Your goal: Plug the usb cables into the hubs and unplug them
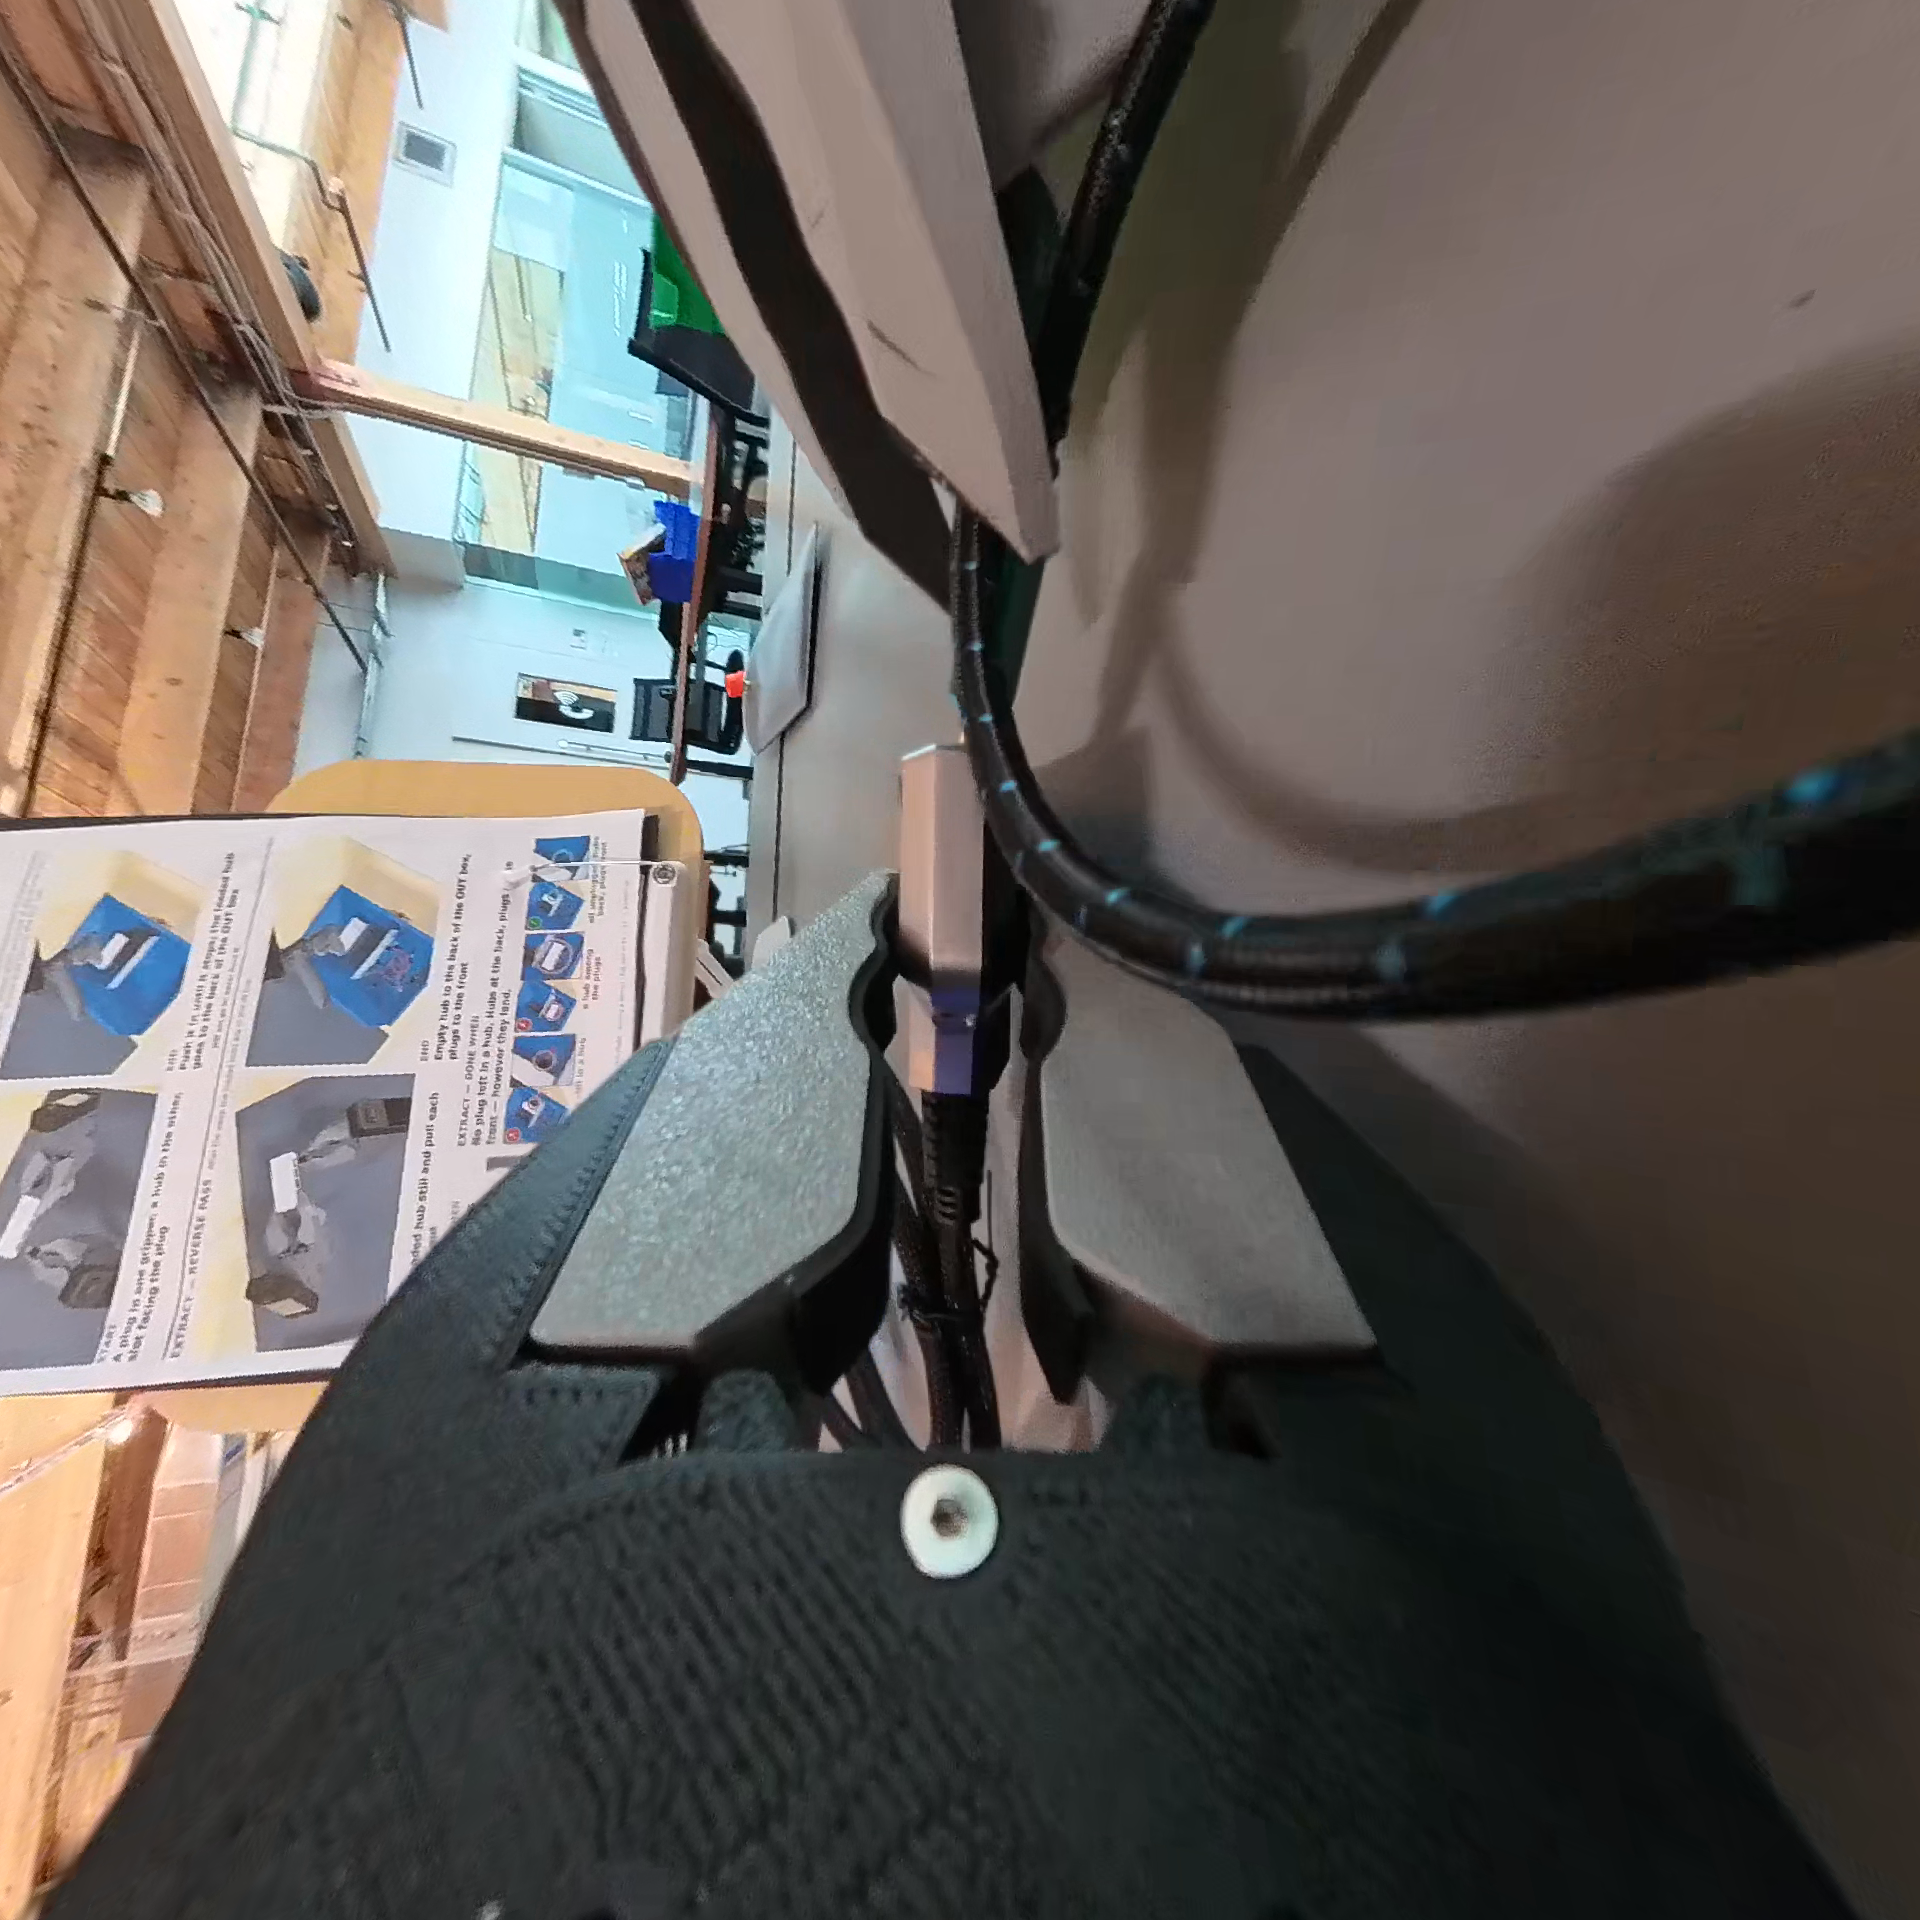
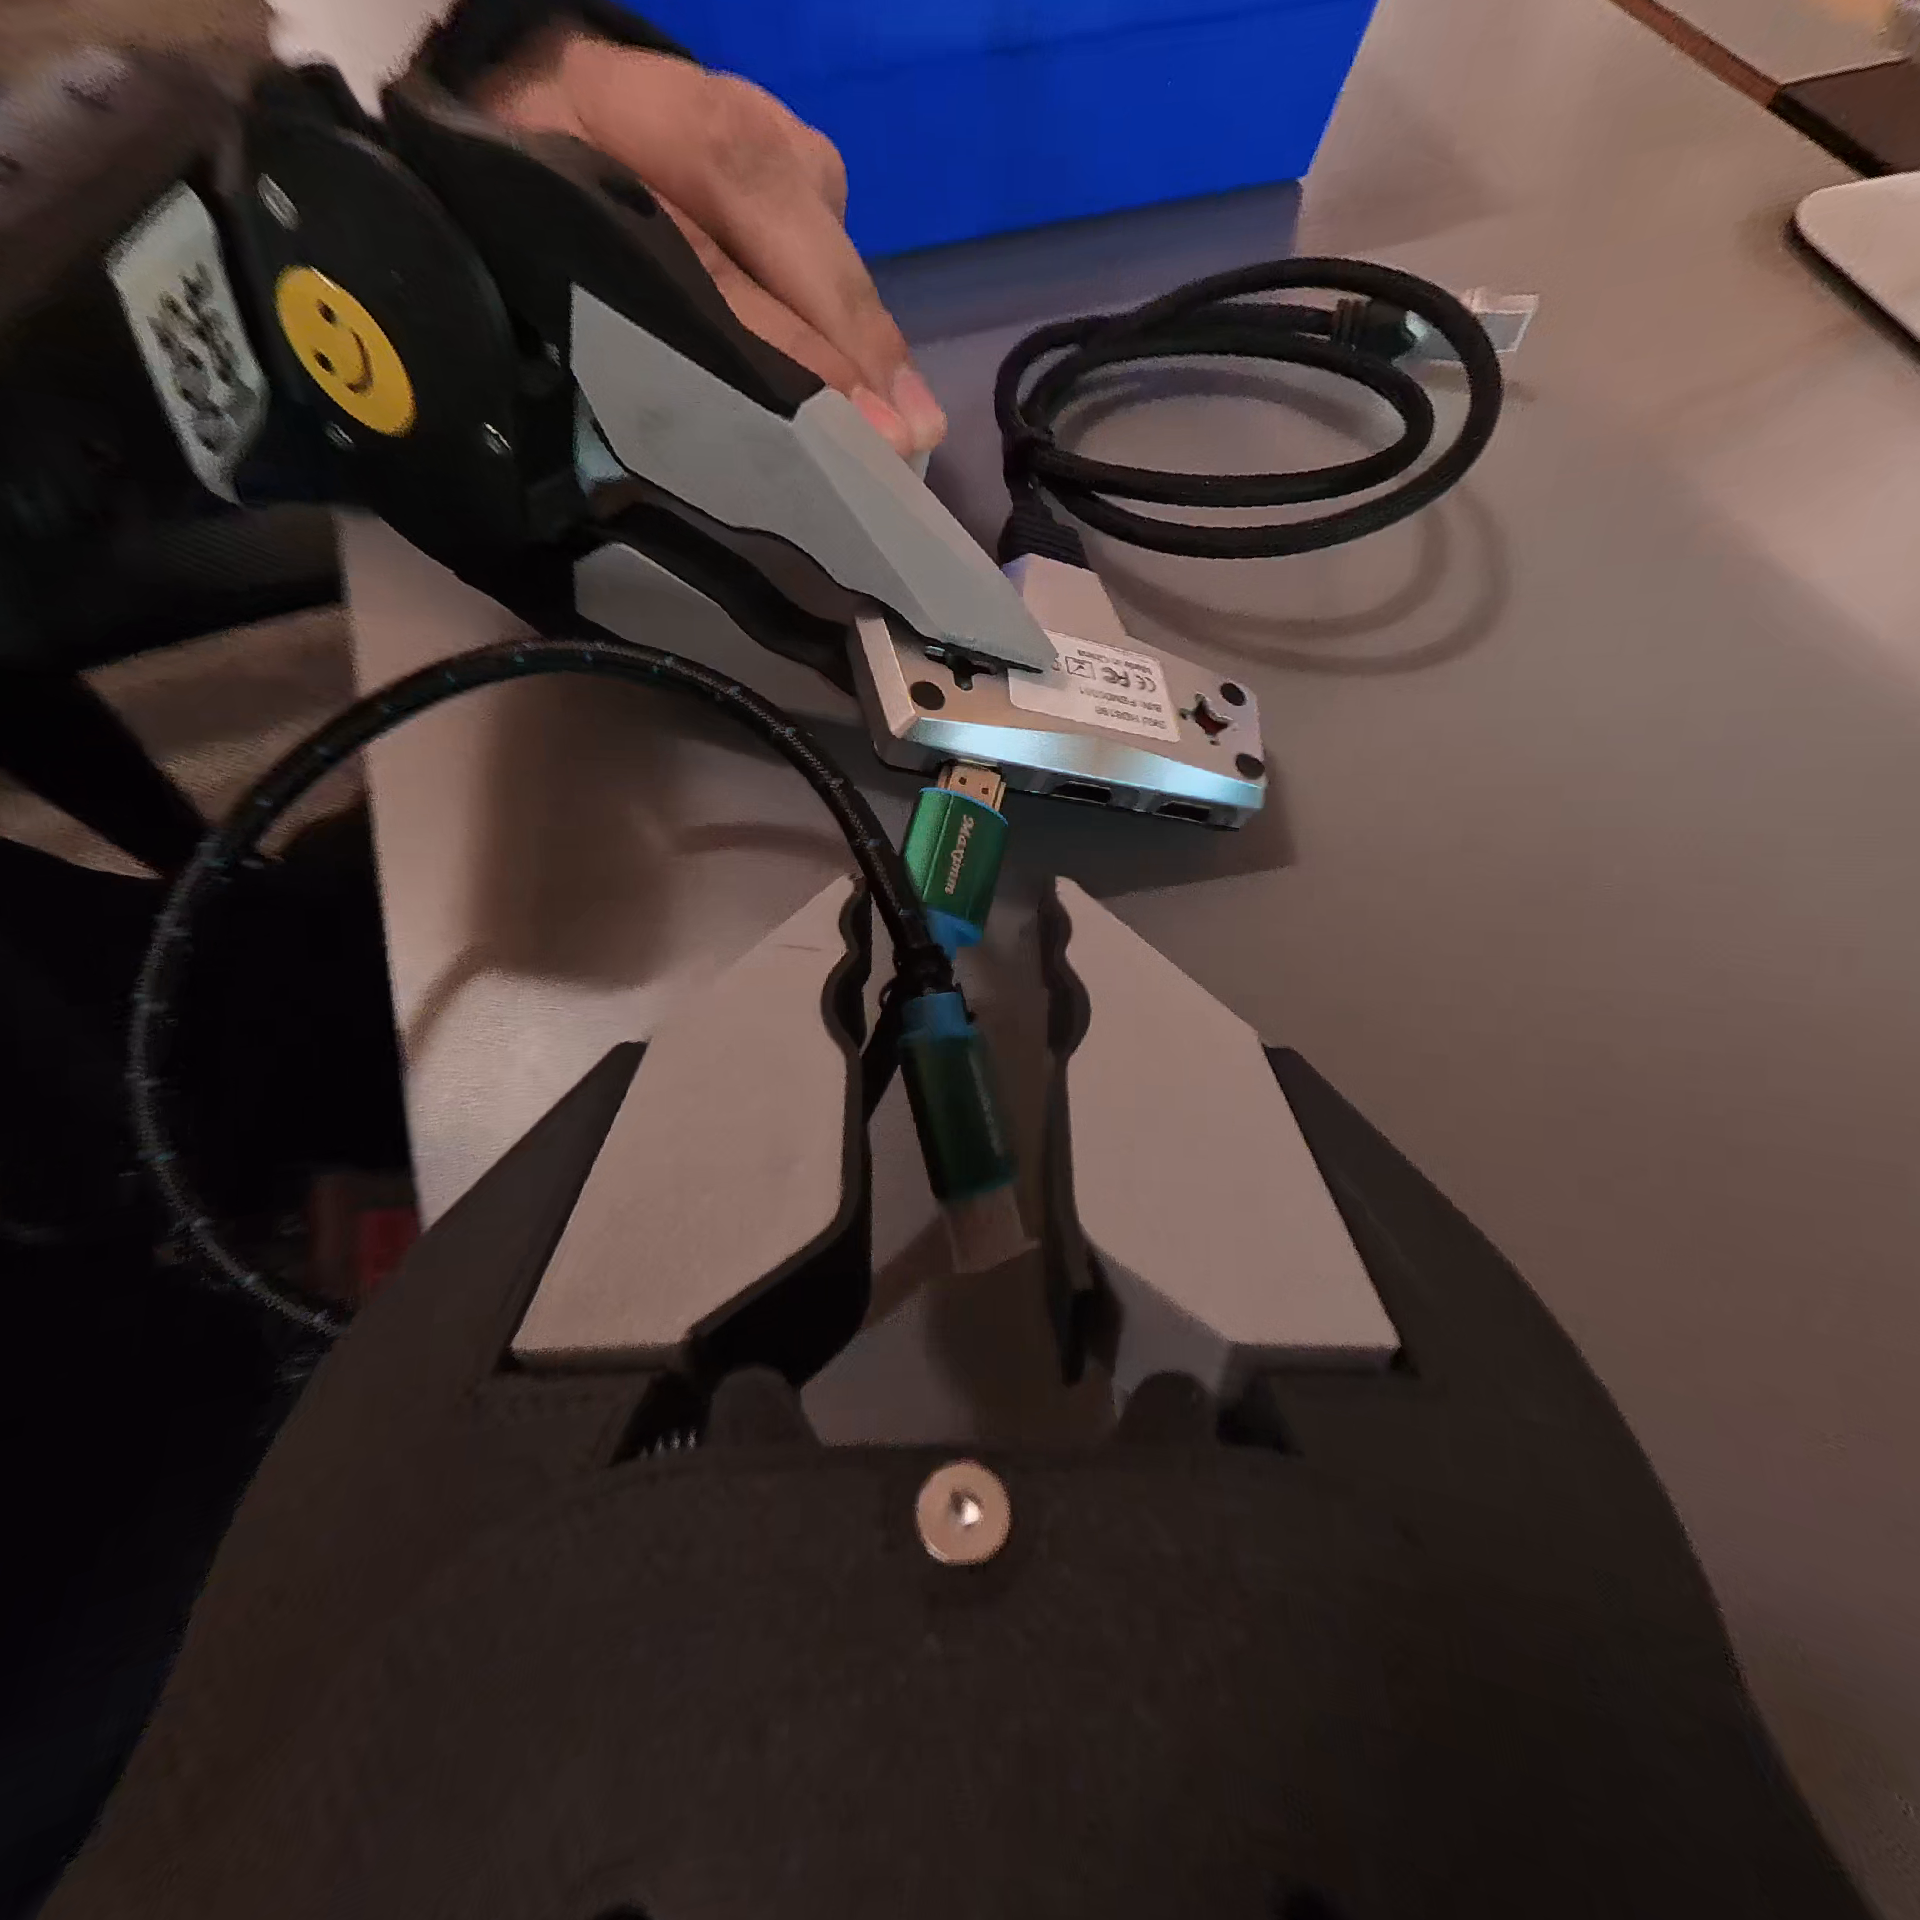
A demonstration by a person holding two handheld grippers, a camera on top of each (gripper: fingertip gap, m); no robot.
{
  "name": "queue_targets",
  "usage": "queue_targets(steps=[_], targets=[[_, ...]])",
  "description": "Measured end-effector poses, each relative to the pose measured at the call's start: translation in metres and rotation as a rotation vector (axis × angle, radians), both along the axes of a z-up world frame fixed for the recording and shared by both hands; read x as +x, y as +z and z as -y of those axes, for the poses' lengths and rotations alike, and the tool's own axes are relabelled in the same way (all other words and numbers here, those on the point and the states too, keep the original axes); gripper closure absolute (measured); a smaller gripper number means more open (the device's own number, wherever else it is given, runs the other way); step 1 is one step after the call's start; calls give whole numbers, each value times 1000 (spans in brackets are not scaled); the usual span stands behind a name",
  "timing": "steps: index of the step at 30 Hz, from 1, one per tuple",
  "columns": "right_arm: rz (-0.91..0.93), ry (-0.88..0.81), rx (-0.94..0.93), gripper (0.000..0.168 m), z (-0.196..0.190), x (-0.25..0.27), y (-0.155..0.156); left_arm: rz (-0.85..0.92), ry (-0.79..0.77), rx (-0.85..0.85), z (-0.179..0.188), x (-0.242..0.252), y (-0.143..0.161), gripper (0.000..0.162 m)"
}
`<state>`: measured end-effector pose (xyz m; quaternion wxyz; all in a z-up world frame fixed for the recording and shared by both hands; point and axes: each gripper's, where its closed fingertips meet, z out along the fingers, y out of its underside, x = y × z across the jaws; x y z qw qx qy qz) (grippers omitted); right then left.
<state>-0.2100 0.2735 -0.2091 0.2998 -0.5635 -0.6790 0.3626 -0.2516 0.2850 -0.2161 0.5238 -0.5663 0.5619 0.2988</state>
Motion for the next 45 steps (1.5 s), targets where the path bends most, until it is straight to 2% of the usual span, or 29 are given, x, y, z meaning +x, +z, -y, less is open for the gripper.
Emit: queue_targets(steps=[4, 6, 8, 12, 17, 22, 28, 36, 39, 42, 45], targets=[[33, -35, 209, 141, -3, -4, -11, -23, 12, -11, -1, -2, -4, 144], [46, -52, 251, 144, -1, -5, -15, -29, 9, -10, 0, -2, -5, 144], [48, -69, 225, 147, 0, -6, -17, -45, 12, -4, -1, -3, -6, 144], [35, -89, 56, 148, 2, -7, -19, -48, 7, 3, 0, -3, -5, 144], [18, -31, -89, 150, 5, -1, -12, -52, -45, 21, 5, 4, -3, 144], [128, 73, -5, 151, 6, 9, -12, -90, -80, 51, 7, 13, -4, 143], [148, 128, 33, 151, 4, 6, 2, -70, -69, 123, 5, 11, 10, 142], [186, 158, 30, 151, 10, 7, -5, -124, -71, 118, 4, 17, 1, 140], [211, 166, 21, 151, 12, 5, -9, -194, -54, 122, 3, 20, -4, 140], [209, 141, 3, 151, 11, 0, -9, -124, -17, 51, 1, 14, -4, 144], [182, 132, -16, 151, 12, -3, -5, -92, -8, 54, 2, 11, 0, 144]])
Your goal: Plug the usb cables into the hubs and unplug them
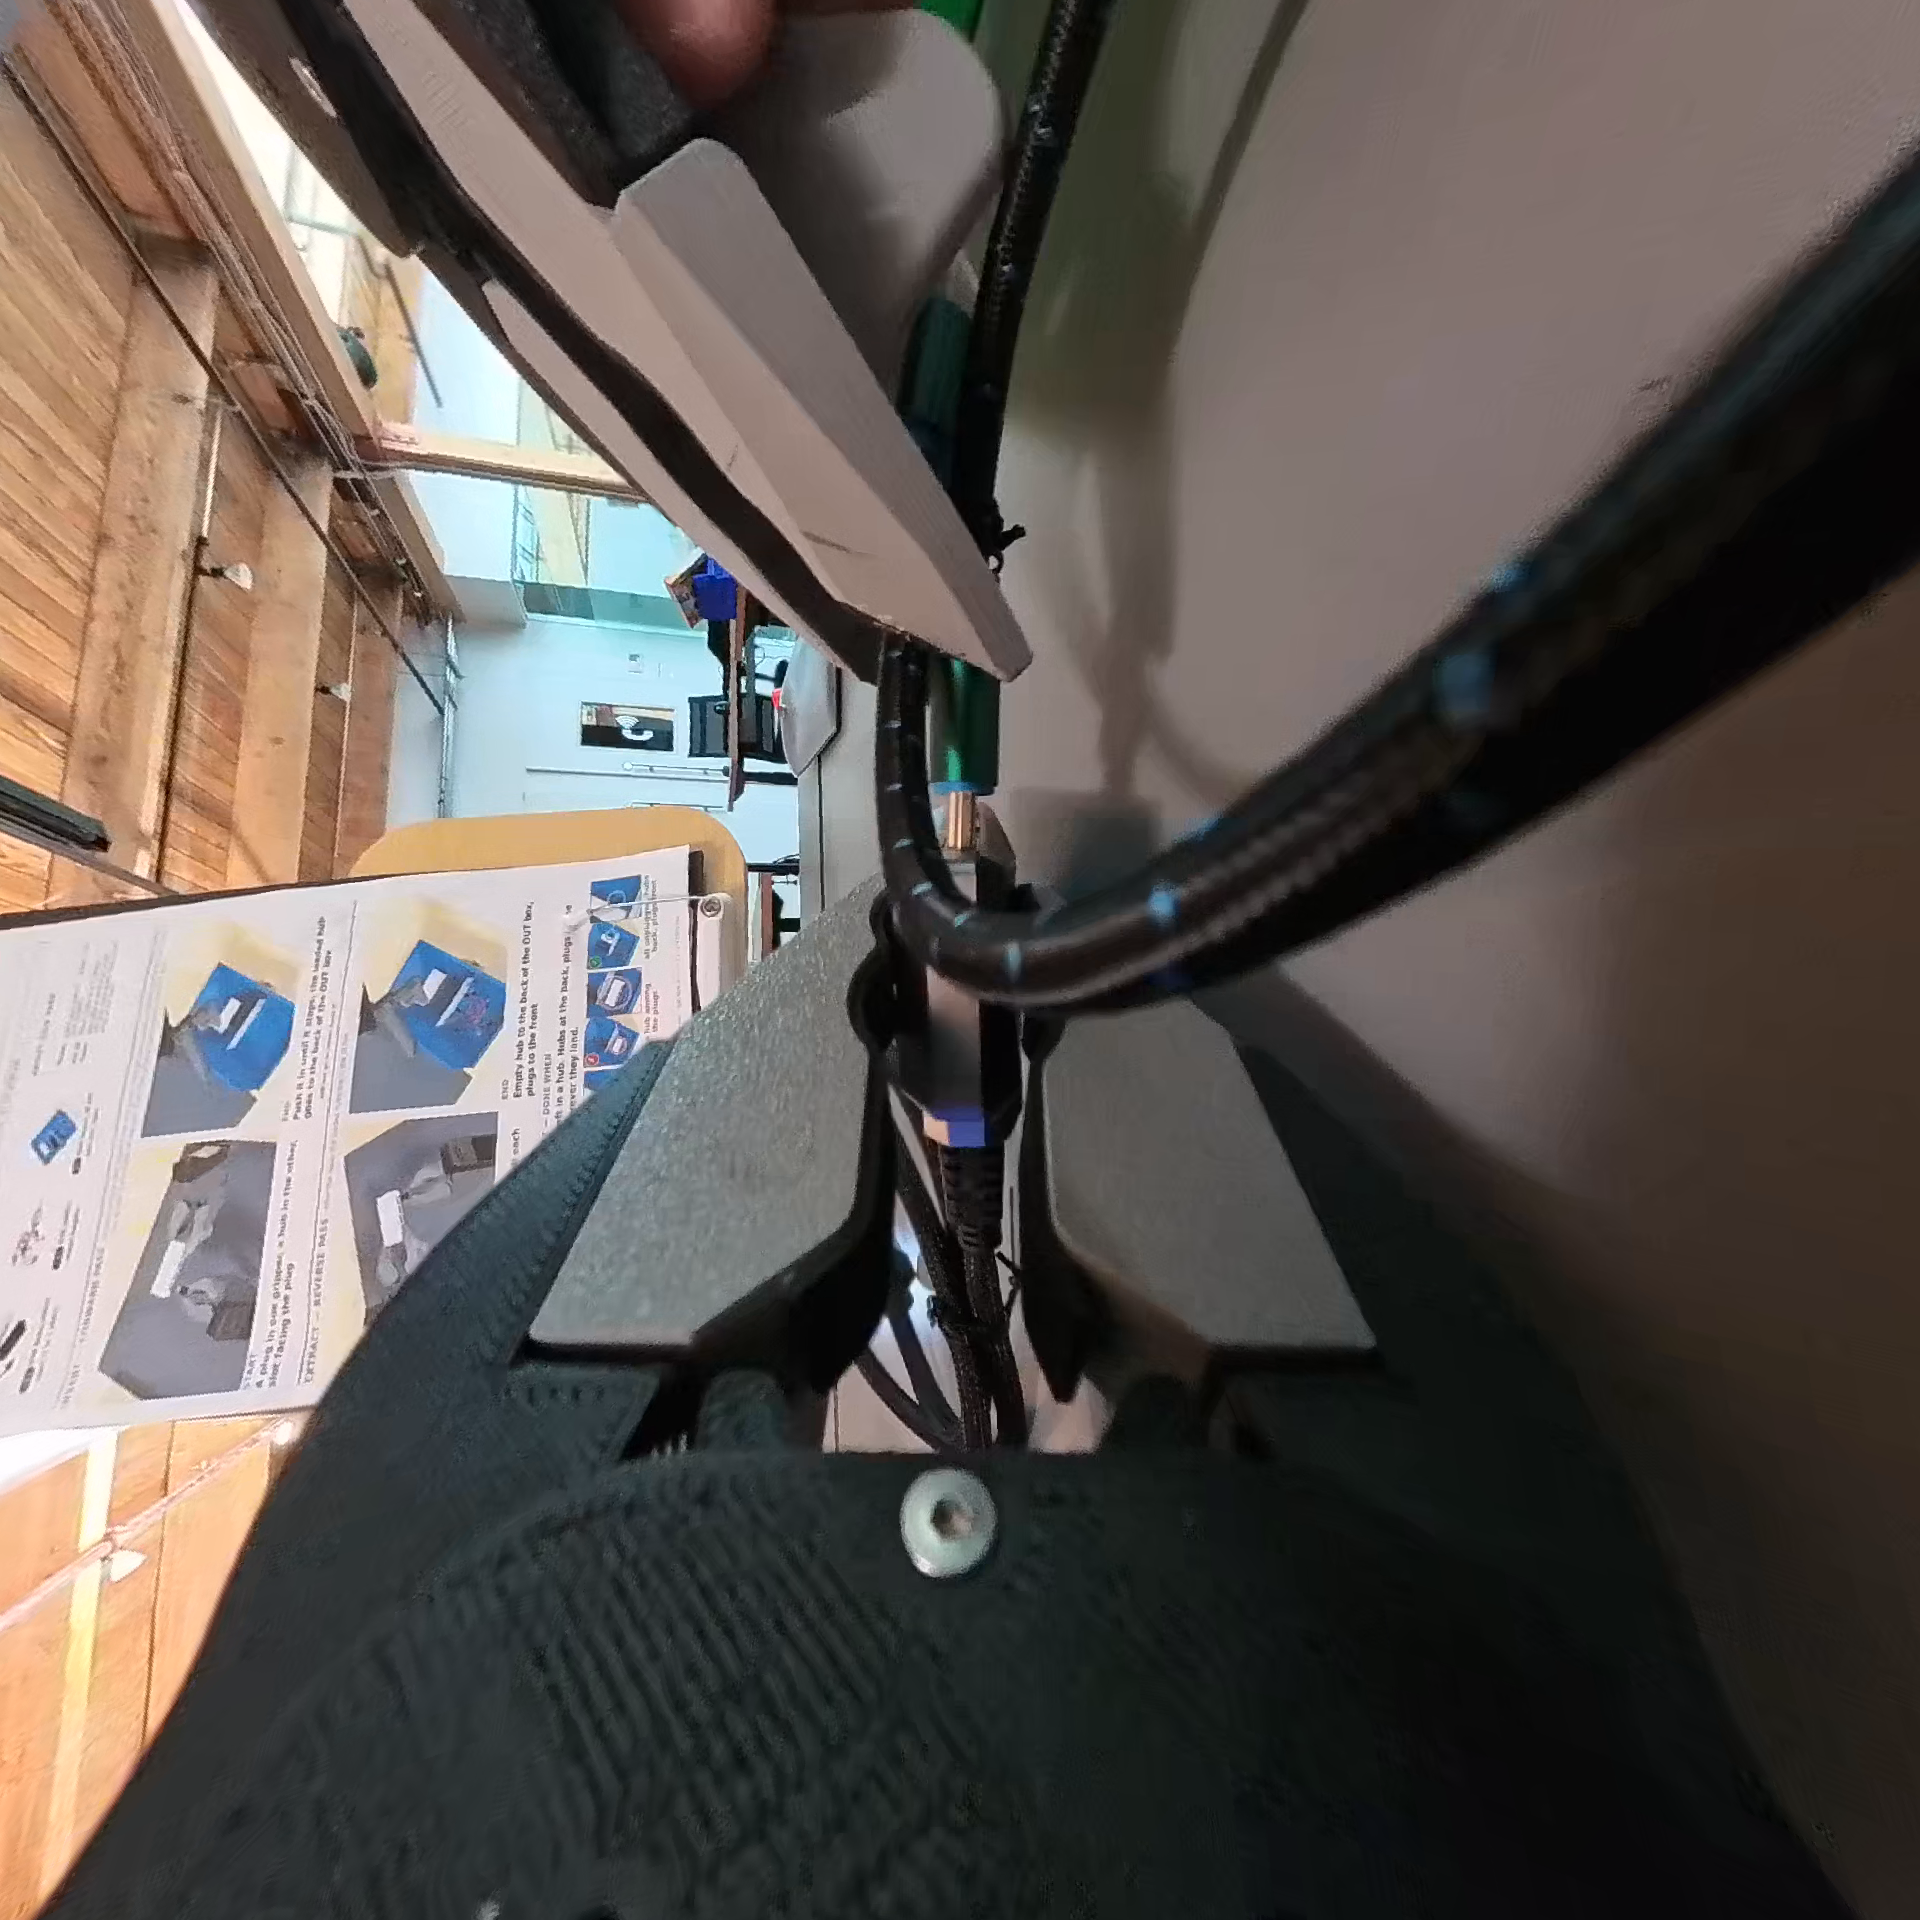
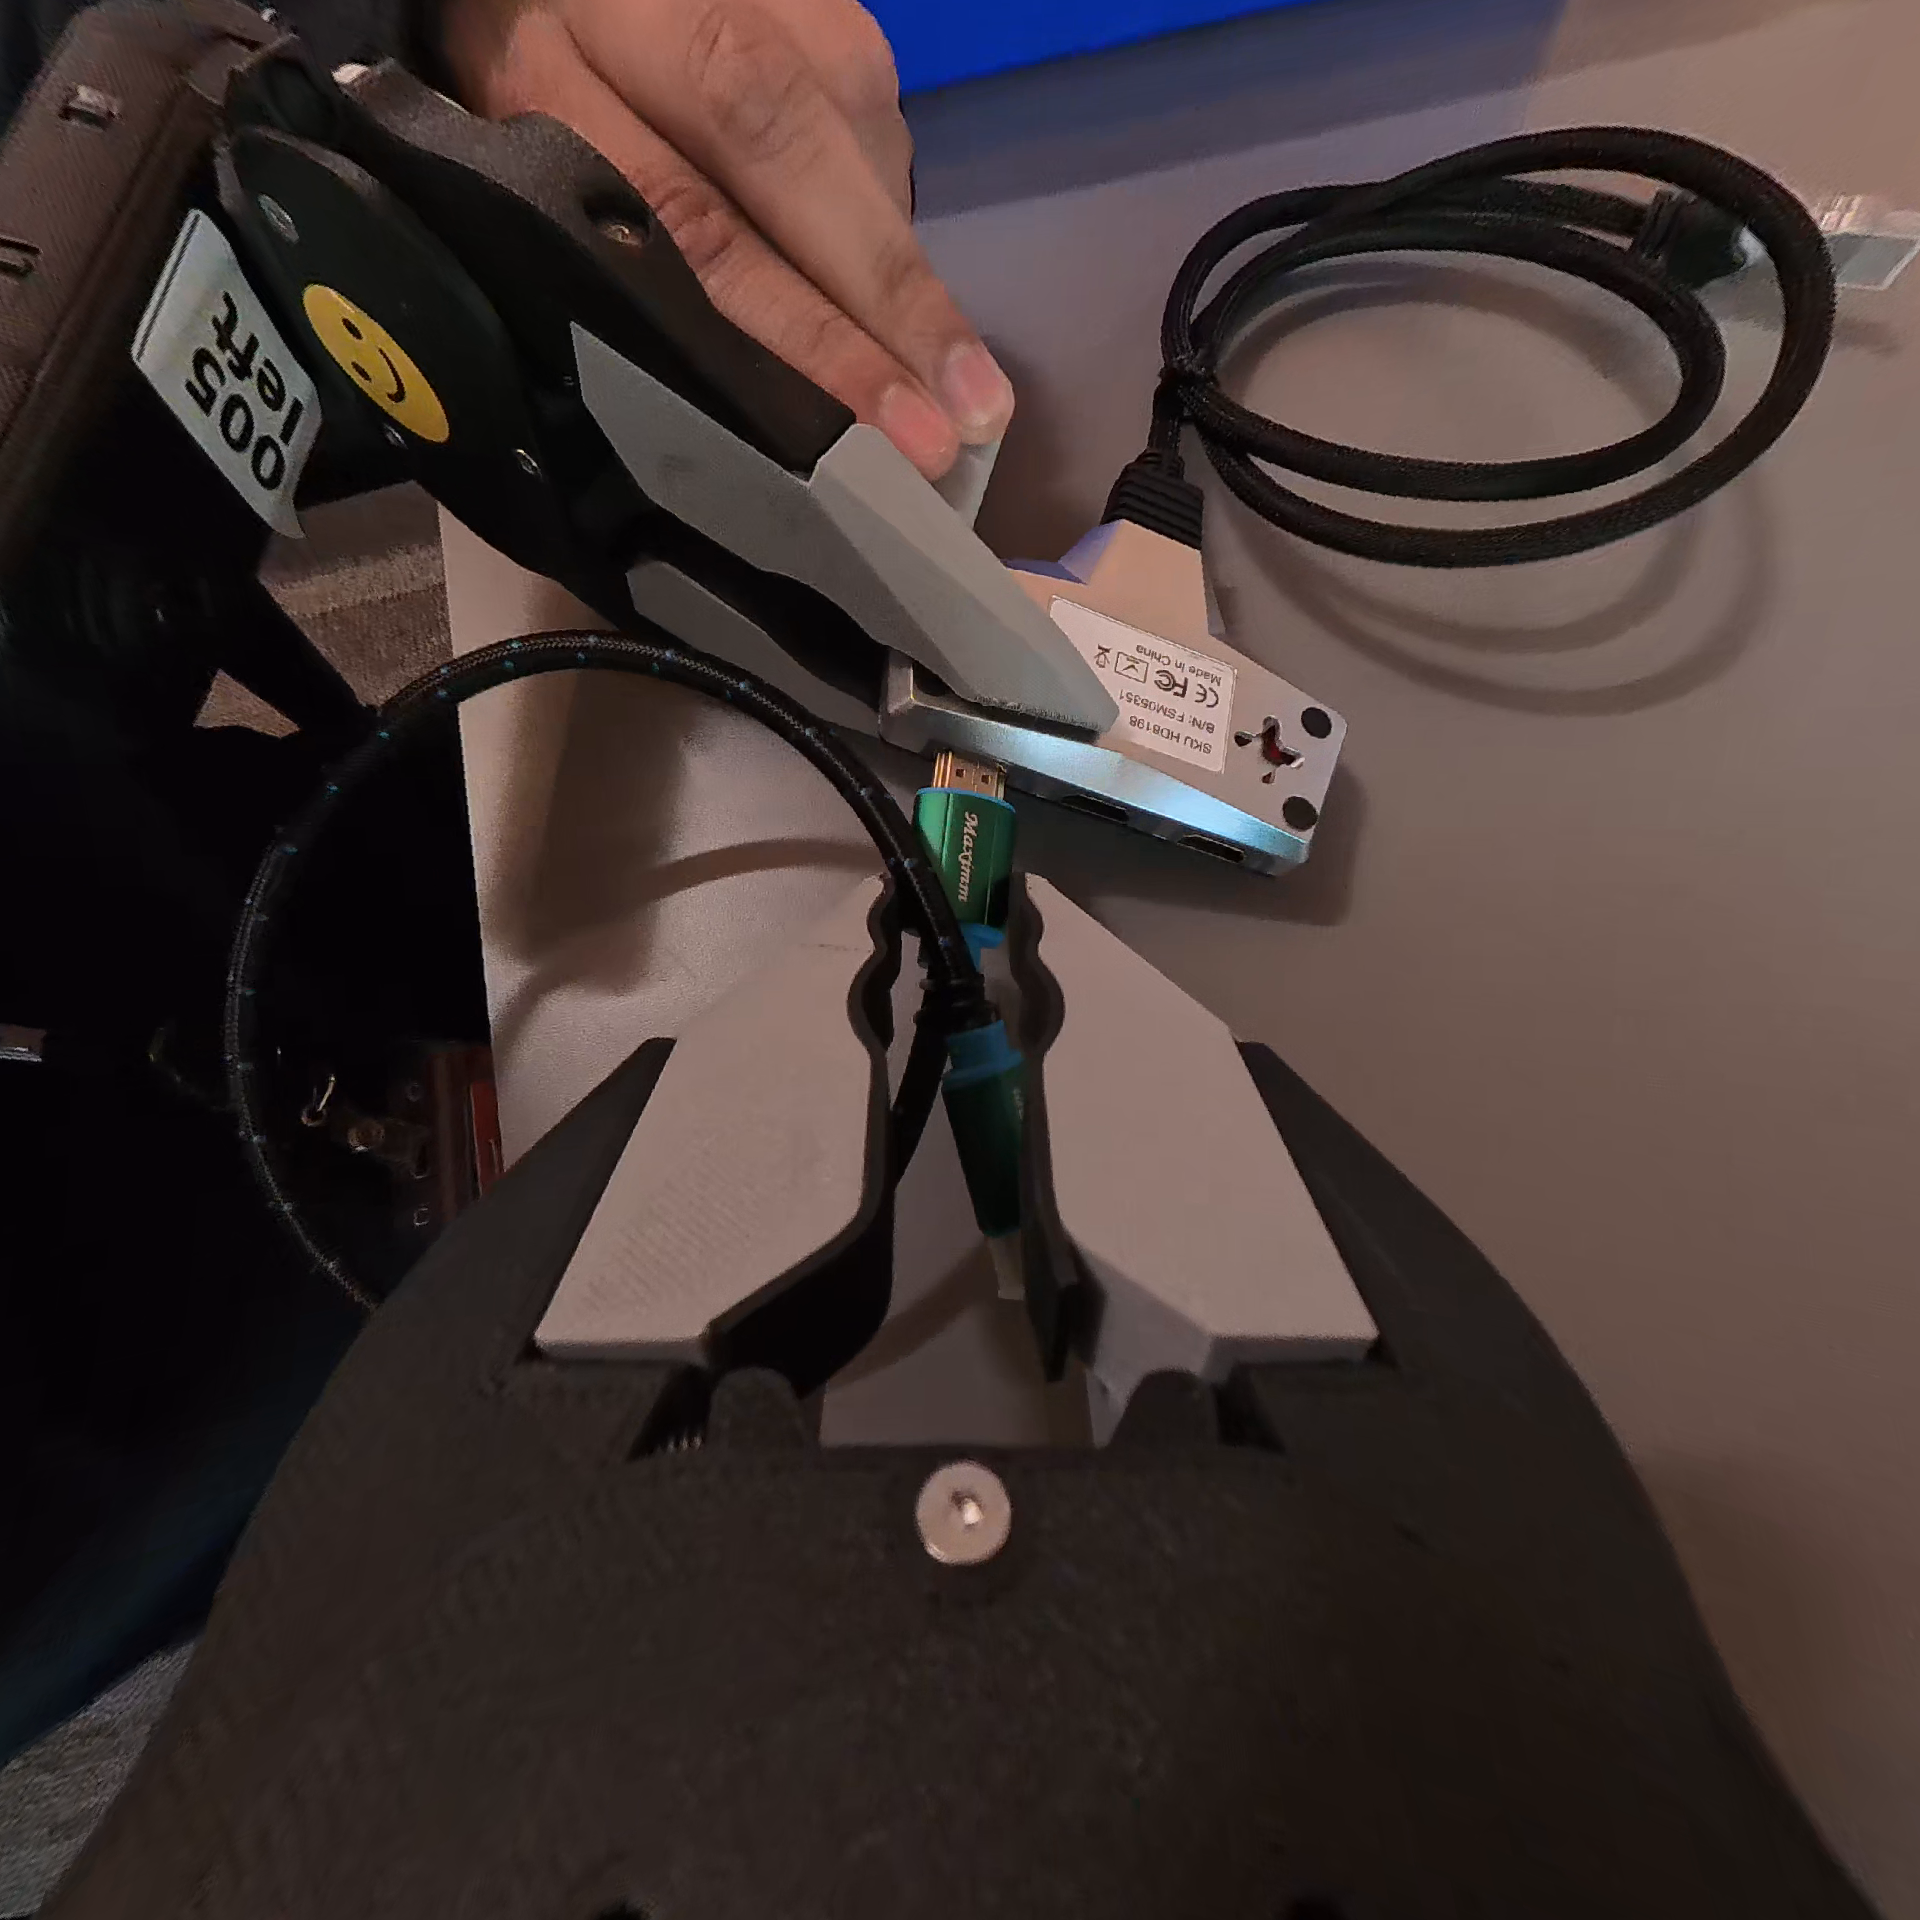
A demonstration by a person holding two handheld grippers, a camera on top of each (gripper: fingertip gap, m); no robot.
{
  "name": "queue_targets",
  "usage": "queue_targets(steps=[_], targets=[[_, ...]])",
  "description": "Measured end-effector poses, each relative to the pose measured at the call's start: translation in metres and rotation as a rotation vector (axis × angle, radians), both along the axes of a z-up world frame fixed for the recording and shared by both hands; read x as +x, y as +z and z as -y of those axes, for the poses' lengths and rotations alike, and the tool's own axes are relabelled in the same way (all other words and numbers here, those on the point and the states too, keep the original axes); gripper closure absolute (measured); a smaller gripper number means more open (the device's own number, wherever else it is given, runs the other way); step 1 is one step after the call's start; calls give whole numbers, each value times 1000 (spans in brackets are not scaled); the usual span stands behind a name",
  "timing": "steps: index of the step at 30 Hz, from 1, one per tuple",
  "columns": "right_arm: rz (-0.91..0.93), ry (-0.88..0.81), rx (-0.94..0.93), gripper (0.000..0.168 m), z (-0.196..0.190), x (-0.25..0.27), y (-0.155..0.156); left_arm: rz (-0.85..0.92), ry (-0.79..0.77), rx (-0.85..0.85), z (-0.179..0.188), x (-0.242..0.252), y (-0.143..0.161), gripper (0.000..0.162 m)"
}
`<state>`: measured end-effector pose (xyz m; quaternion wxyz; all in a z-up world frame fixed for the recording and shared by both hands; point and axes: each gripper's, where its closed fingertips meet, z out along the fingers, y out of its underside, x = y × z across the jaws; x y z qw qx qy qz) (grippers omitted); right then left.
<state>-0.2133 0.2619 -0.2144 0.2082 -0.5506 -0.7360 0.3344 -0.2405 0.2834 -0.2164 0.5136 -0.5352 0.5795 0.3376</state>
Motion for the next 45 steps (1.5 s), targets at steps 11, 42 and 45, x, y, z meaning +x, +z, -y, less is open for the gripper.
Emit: queue_targets(steps=[11, 42, 45], targets=[[-130, -136, -230, 151, 0, -2, 6, 33, 41, 13, -3, -1, 5, 144], [-161, -93, 9, 151, 4, -11, 13, -23, 81, 102, 1, -4, 16, 145], [-179, -196, 107, 152, 2, -17, 13, -12, 106, 99, -1, -9, 17, 146]])
